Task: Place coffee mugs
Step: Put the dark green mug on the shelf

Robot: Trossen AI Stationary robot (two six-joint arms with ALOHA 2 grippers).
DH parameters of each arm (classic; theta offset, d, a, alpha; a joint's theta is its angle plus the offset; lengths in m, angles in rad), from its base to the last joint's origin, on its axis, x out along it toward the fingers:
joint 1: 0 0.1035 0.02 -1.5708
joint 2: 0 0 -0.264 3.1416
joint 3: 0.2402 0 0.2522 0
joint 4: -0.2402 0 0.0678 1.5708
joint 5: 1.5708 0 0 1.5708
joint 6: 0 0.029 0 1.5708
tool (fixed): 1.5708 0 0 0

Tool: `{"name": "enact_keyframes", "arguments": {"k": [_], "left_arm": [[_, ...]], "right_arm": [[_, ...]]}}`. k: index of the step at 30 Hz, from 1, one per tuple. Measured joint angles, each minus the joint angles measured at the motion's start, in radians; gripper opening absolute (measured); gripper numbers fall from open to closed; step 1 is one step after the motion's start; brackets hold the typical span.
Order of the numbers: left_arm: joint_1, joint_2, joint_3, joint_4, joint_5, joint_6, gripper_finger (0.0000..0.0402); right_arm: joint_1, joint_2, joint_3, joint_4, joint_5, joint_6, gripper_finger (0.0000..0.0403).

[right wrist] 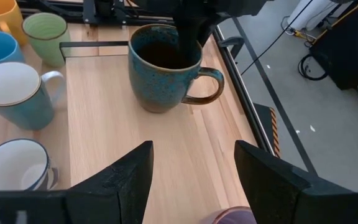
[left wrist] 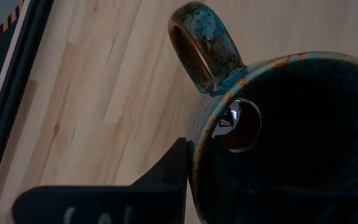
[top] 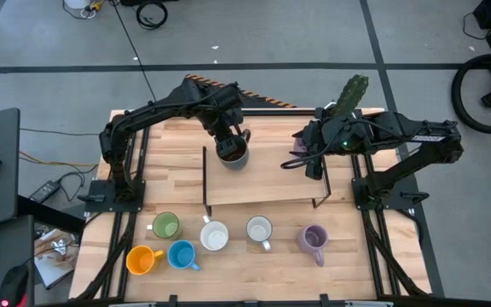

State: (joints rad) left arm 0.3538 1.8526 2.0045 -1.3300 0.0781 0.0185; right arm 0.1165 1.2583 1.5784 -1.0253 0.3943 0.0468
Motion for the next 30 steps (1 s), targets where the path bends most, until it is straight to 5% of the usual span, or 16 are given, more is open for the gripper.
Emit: {"name": "enact_keyframes", "arguments": {"k": [17, 30], "left_arm": [[-0.018, 0.0, 0.0, 0.015, -0.007, 0.145, 0.0051], [-0.058, 0.0, 0.0, 0.097, -0.07, 0.158, 0.0168]], "right_arm": [[0.0, 0.0, 0.0, 0.0, 0.0, 0.002, 0.0231], [0.0, 0.0, 0.0, -0.001, -0.002, 0.002, 0.0231]]}}
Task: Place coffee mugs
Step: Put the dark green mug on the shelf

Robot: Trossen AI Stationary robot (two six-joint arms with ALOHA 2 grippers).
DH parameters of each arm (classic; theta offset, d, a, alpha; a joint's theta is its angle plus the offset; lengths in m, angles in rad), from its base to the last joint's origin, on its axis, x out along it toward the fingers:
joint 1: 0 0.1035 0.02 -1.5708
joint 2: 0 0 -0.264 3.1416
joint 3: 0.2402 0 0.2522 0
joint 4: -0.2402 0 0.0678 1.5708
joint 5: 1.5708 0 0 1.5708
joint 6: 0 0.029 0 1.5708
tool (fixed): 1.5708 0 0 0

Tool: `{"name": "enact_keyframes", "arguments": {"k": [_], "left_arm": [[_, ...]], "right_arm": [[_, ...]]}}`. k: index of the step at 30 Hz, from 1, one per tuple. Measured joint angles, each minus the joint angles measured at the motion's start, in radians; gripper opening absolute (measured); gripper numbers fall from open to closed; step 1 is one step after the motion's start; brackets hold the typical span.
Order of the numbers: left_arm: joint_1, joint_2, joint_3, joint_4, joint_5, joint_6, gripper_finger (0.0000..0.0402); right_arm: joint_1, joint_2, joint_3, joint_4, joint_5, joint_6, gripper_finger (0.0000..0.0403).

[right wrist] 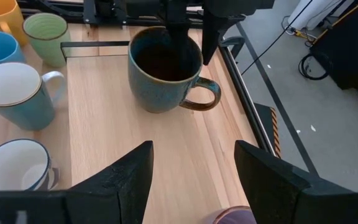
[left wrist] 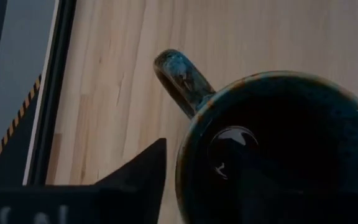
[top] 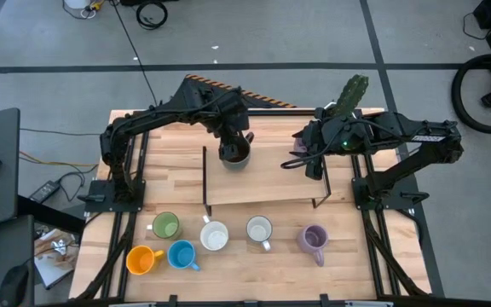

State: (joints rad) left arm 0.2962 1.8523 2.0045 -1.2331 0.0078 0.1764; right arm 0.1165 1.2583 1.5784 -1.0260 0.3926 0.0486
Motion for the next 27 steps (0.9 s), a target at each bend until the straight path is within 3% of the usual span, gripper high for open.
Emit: {"name": "enact_keyframes", "arguments": {"k": [11, 16, 27], "left_arm": [[0.003, -0.075, 0.0, 0.073, 0.019, 0.034, 0.0235], [0.006, -0.115, 0.0, 0.152, 0.078, 0.043, 0.0242], [0.002, -0.131, -0.029, 0.189, 0.093, 0.071, 0.0243]], "right_arm": [[0.0, 0.0, 0.0, 0.0, -0.001, -0.005, 0.0231], [0.0, 0.0, 0.0, 0.001, -0.001, -0.006, 0.0227], [0.0, 0.0, 0.0, 0.006, -0.001, 0.001, 0.0207]]}}
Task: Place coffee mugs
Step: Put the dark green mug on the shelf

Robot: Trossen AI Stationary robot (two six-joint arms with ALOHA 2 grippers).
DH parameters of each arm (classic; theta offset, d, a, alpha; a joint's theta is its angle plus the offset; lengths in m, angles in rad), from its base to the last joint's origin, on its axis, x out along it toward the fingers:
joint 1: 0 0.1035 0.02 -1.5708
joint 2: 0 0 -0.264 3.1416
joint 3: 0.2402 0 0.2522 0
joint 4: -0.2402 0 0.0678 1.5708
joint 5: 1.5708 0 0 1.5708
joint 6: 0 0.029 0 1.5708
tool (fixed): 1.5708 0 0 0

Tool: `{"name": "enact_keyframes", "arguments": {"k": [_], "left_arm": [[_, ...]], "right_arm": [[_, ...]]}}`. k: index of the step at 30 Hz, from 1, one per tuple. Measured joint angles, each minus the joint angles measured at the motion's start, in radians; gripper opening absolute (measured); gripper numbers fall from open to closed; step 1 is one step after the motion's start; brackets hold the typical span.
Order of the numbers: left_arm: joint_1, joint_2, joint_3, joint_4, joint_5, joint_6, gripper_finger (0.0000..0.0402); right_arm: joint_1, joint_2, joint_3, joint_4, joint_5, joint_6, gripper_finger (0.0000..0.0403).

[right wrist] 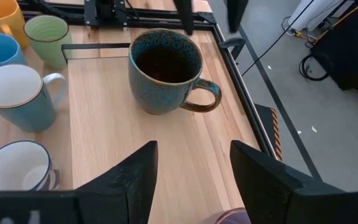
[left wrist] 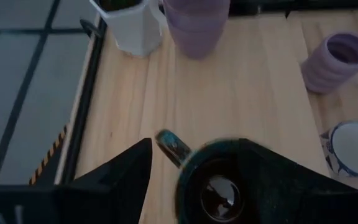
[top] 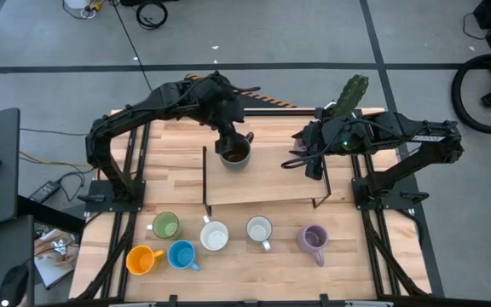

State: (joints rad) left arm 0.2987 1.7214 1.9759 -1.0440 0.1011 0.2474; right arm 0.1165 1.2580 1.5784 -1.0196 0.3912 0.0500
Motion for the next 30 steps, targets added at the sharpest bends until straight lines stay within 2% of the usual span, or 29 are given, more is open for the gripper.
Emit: {"name": "enact_keyframes", "arguments": {"k": [6, 9, 14, 19, 22, 30], "left_arm": [[0.0, -0.131, -0.219, 0.15, 0.0, 0.0, 0.0243], [-0.001, -0.247, -0.363, 0.262, 0.0, -0.004, 0.0243], [-0.006, -0.463, -0.625, 0.484, 0.002, -0.043, 0.0243], [-0.005, -0.614, -0.831, 0.623, 0.001, -0.114, 0.0243], [0.015, -0.667, -0.876, 0.663, 0.001, -0.179, 0.0243], [0.074, -0.706, -0.85, 0.663, 0.009, -0.236, 0.0243]], "right_arm": [[0.006, 0.0, 0.0, 0.01, 0.0, 0.001, 0.0206], [0.006, 0.0, 0.0, 0.025, -0.005, -0.006, 0.0206], [0.006, 0.012, 0.0, 0.119, -0.074, -0.058, 0.0206], [0.006, 0.101, 0.0, 0.213, -0.072, -0.146, 0.0206], [0.006, 0.177, 0.035, 0.241, -0.049, -0.197, 0.0206], [-0.001, 0.345, 0.156, 0.239, -0.051, -0.288, 0.0206]]}}
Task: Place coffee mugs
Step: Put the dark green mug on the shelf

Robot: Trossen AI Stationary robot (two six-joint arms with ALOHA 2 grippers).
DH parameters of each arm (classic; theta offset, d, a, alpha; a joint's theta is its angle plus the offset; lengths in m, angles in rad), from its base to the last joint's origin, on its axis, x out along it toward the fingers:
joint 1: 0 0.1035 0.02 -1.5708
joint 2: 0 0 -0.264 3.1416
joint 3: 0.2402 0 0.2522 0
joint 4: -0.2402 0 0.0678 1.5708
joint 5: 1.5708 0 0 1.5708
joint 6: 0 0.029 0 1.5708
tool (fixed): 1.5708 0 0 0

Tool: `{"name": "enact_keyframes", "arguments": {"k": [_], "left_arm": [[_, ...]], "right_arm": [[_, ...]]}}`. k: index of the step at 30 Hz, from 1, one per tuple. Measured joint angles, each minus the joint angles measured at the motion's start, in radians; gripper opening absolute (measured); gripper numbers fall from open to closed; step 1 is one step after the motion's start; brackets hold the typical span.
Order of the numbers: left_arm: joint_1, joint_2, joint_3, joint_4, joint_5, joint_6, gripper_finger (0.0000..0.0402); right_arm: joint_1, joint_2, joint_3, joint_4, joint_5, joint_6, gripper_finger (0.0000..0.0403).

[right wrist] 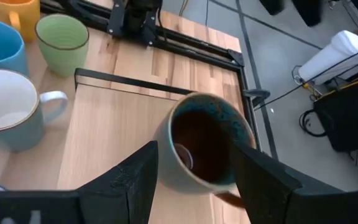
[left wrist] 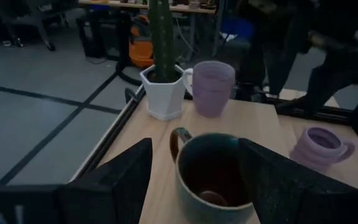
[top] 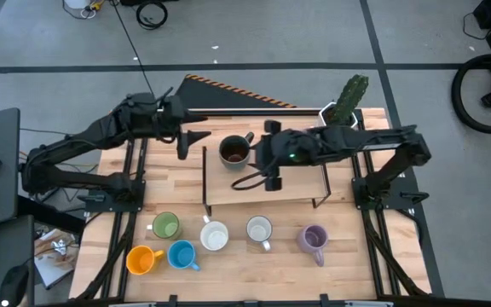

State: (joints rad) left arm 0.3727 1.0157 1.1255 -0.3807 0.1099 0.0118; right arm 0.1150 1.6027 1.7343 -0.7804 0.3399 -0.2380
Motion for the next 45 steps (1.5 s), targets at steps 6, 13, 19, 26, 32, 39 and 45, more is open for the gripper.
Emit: {"name": "enact_keyframes", "arguments": {"k": [6, 13, 19, 26, 32, 39, 45], "left_arm": [[0.06, 0.004, -0.021, -0.032, -0.001, 0.051, 0.0243], [0.196, 0.002, -0.041, -0.039, 0.136, 0.067, 0.0242], [0.274, 0.005, -0.041, -0.051, 0.182, 0.045, 0.0242], [0.377, 0.005, -0.041, -0.08, 0.264, 0.045, 0.0242], [0.389, 0.005, -0.041, -0.113, 0.268, 0.046, 0.0243], [0.389, 0.015, -0.041, -0.15, 0.266, 0.057, 0.0243], [0.389, 0.018, -0.041, -0.153, 0.259, 0.059, 0.0243]], "right_arm": [[-0.02, 0.091, 0.057, -0.021, -0.044, -0.012, 0.0206], [-0.027, 0.164, 0.146, -0.045, -0.073, -0.043, 0.0206], [-0.027, 0.203, 0.238, -0.081, -0.098, -0.009, 0.0206], [-0.028, 0.262, 0.297, -0.091, -0.109, 0.025, 0.0206], [-0.045, 0.262, 0.301, -0.082, -0.161, 0.025, 0.0206], [-0.06, 0.263, 0.277, -0.092, -0.207, 0.034, 0.0206], [-0.052, 0.261, 0.277, -0.094, -0.207, -0.017, 0.0224]]}}
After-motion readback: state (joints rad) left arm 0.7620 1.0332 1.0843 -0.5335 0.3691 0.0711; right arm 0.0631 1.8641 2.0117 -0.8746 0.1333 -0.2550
